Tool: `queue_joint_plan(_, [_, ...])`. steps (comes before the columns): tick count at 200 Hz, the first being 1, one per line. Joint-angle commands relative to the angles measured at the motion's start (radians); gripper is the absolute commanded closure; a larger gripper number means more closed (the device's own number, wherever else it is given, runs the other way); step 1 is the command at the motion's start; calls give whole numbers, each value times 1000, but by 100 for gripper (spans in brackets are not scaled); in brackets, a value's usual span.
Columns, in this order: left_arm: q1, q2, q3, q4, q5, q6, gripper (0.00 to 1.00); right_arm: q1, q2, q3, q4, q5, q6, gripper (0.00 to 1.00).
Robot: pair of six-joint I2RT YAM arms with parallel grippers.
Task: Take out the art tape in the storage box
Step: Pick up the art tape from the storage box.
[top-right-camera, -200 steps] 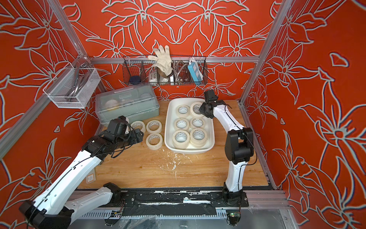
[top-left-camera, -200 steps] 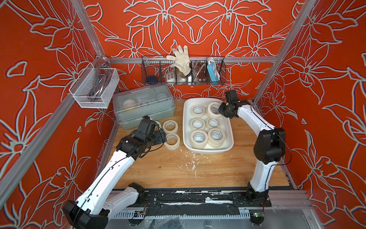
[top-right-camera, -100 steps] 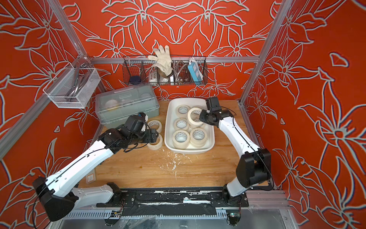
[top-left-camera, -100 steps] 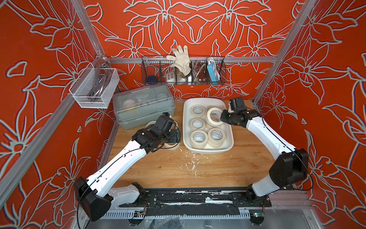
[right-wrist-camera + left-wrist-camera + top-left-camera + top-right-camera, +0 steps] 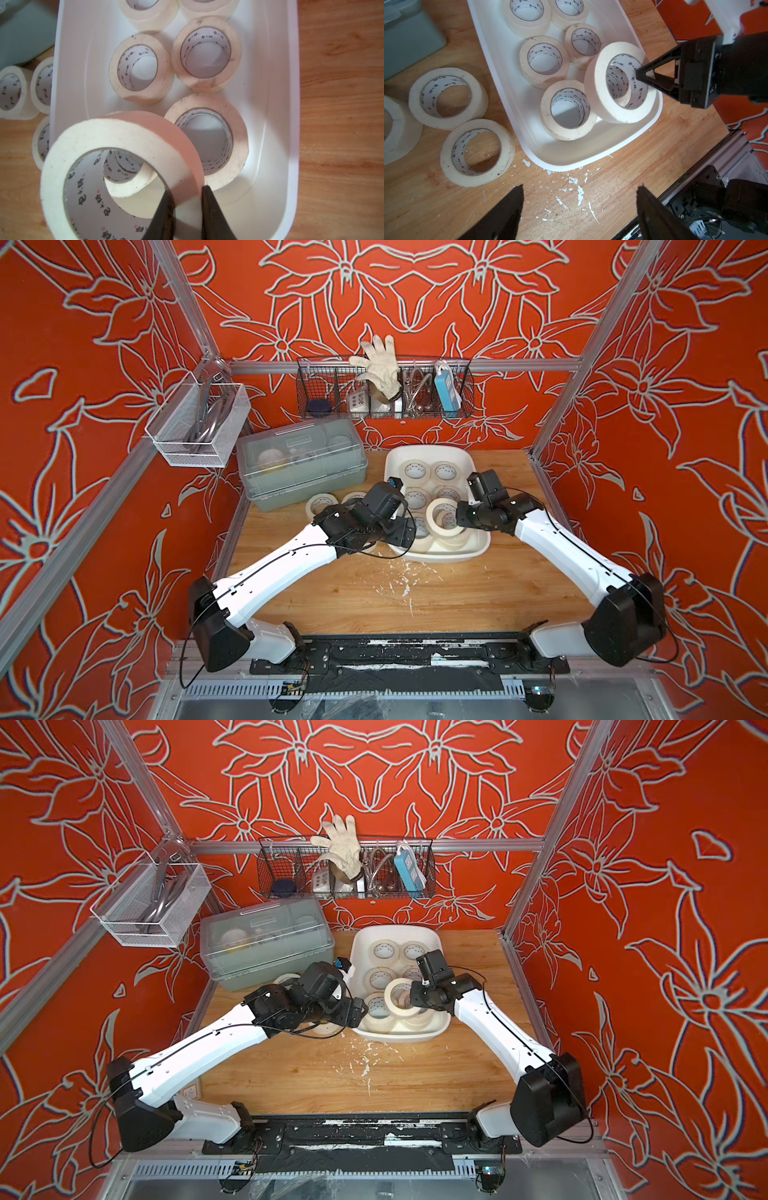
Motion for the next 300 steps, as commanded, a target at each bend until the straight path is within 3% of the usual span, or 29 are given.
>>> queue_joint_plan(1, [-25,50,41,18,14,29,16,25,-37,-23,9,-13,-15,100])
queue_joint_plan(108, [-44,330,210,-16,6,41,26,82,-113,-93,9,-25,-27,100])
queue_joint_plan(152, [-45,419,276,-31,-18,49,40,90,-132,-102,2,-25,-36,100])
queue_joint_plan(175, [-45,444,292,-33,-20,48,56,90,-138,-113,7,-19,-34,100])
queue_joint_plan(188, [-45,456,300,-37,-19,49,63,90,-136,-113,6,-25,-35,96])
queue_joint_plan(212, [-45,471,313,-47,5,58,85,90,-135,-104,-7,-41,-43,90])
queue_joint_plan(222, [-44,468,313,-47,9,58,91,90,-136,-99,-11,-54,-47,80])
queue_joint_plan(242, [-44,462,310,-48,6,57,100,90,-146,-96,-14,-77,-49,71])
queue_joint_plan(272, [-43,446,313,-66,-15,46,100,90,-176,-94,-7,-121,-58,59])
queue_joint_plan(300, [-30,419,305,-94,-60,9,100,90,-210,-87,-4,-185,-67,38])
